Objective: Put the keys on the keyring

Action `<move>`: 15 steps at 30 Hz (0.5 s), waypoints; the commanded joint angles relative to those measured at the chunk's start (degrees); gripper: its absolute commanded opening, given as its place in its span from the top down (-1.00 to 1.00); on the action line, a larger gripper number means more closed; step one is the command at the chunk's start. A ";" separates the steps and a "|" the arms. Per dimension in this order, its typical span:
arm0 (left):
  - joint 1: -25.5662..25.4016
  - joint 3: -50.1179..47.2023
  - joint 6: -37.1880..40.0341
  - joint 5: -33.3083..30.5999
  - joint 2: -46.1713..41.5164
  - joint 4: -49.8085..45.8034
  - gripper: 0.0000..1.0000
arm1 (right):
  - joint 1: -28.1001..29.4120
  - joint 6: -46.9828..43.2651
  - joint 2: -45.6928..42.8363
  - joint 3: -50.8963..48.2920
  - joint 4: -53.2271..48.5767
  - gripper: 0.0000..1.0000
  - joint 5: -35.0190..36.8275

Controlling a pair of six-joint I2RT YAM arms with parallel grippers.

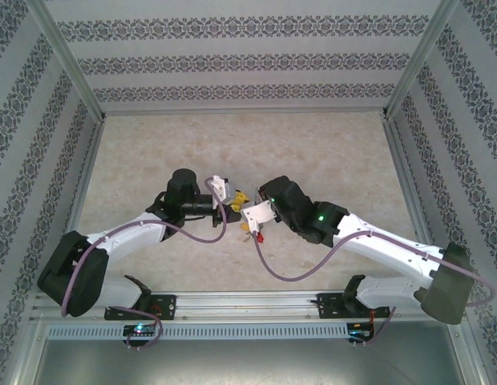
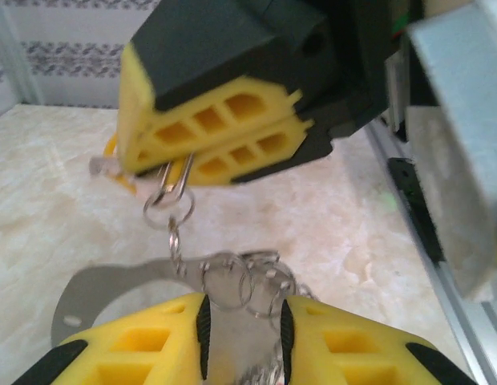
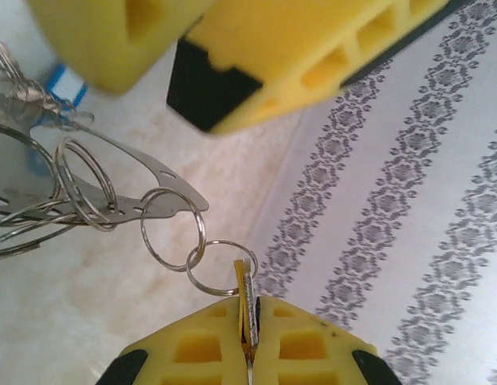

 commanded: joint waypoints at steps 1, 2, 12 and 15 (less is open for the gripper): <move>0.23 -1.99 -3.44 -8.87 -2.86 4.35 0.35 | 1.13 -12.99 -1.75 0.68 4.60 1.00 3.85; 0.65 -2.92 -4.64 -11.34 -3.47 5.96 0.28 | 1.15 -15.20 -1.84 0.88 5.16 1.00 4.34; 7.19 -5.15 -13.32 -37.21 -6.64 2.88 -0.99 | 0.63 -37.14 -5.27 1.92 16.11 1.00 -2.51; 10.82 -6.23 -21.75 -46.68 -6.66 2.48 -0.99 | -0.05 -38.99 -4.76 6.39 13.95 1.00 -3.95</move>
